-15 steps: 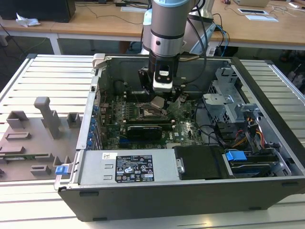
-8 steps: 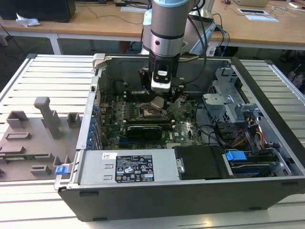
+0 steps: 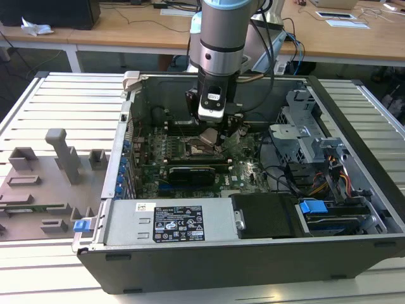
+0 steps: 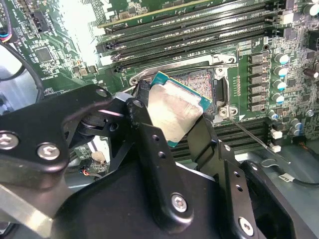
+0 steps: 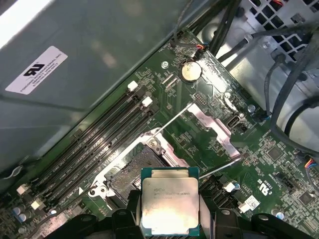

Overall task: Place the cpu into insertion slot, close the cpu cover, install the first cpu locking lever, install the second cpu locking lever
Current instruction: 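Place the cpu into insertion slot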

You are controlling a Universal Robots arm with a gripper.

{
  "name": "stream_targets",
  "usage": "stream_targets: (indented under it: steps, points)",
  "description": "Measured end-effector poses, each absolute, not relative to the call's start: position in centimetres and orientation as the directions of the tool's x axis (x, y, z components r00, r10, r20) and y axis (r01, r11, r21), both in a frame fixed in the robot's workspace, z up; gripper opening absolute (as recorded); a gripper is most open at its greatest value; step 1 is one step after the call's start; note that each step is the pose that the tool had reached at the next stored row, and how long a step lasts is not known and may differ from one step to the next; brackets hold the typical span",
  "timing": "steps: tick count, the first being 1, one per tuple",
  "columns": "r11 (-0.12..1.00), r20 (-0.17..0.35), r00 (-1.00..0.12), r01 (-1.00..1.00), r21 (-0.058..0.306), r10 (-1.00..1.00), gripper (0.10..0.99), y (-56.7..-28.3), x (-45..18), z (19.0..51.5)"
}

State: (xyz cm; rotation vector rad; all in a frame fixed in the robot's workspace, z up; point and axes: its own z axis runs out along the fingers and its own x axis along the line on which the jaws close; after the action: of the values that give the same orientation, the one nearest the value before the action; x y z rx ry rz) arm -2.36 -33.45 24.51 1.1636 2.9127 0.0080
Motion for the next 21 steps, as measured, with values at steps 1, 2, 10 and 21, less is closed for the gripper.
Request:
stream_targets:
  steps: [1,2,10,21]
  points:
    - [0.721,-0.003,-0.721,0.693,0.007,0.693,0.545,-33.45,-2.36,24.51]
    - [0.716,-0.003,-0.716,0.699,0.007,0.699,0.545,-33.45,-2.36,24.51]
    - [0.677,-0.003,-0.677,0.736,0.007,0.736,0.545,-33.45,-2.36,24.48]
    - [0.624,-0.003,-0.624,0.781,0.007,0.781,0.545,-33.45,-2.36,24.45]
